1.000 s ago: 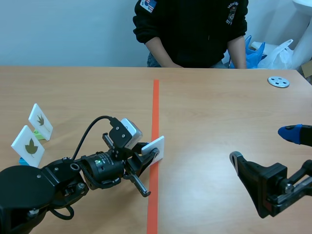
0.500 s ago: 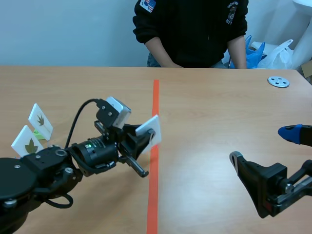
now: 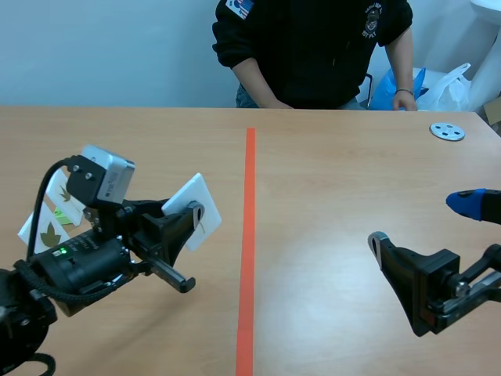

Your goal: Sort the leaf by its shape. The table is split by an orange tape line. A compound leaf with several leaflets goes to the left side, a simple leaf with one blade goes to the right side. Return to the home posture when a red brick is placed on the table.

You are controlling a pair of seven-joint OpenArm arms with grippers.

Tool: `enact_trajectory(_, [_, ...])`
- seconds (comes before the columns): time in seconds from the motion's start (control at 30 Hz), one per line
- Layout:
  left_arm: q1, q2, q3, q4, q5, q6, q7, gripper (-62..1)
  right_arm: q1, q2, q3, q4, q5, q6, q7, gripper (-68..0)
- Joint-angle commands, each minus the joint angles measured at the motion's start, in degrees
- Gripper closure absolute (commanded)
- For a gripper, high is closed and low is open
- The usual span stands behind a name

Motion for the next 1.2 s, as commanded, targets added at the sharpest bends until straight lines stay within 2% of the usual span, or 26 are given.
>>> enact_trajectory(0.0, [2.0, 0.3, -1.9, 2.6, -0.3, 0.3, -1.0, -4.0, 0.7, 0.2, 0.7, 0.2, 0.2, -0.2, 0.7, -67.9])
enact_trajectory(0.17, [9.9, 0.3, -9.4, 7.6, -0.3, 2.1, -1.0, -4.1, 0.7, 0.2, 0.7, 0.2, 0.2, -0.2, 0.7, -67.9])
enact_trajectory(0.33, [15.2, 1.4, -17.5, 7.8, -0.4, 3.1, -1.0, -4.1, 0.7, 0.2, 0.7, 0.2, 0.2, -0.2, 0.7, -67.9])
enact_trajectory(0.43, [17.1, 2.4, -21.7, 7.8, -2.5, 3.2, -1.0, -4.2, 0.7, 0.2, 0.7, 0.2, 0.2, -0.2, 0.7, -67.9])
enact_trajectory(0.53, [18.0, 3.3, -24.8, 7.8, -2.7, 3.7, -0.1, -4.2, 0.7, 0.2, 0.7, 0.2, 0.2, -0.2, 0.5, -67.9])
enact_trajectory(0.8, [17.8, 4.5, -27.8, 1.9, -2.7, 6.6, 0.3, -4.2, 0.7, 0.2, 0.7, 0.2, 0.2, -0.2, 0.5, -67.9])
enact_trajectory(1.17, [11.8, 5.4, -28.1, -13.0, -2.8, 6.5, -5.0, -4.2, 0.7, 0.2, 0.7, 0.2, 0.2, -0.2, 0.5, -67.9])
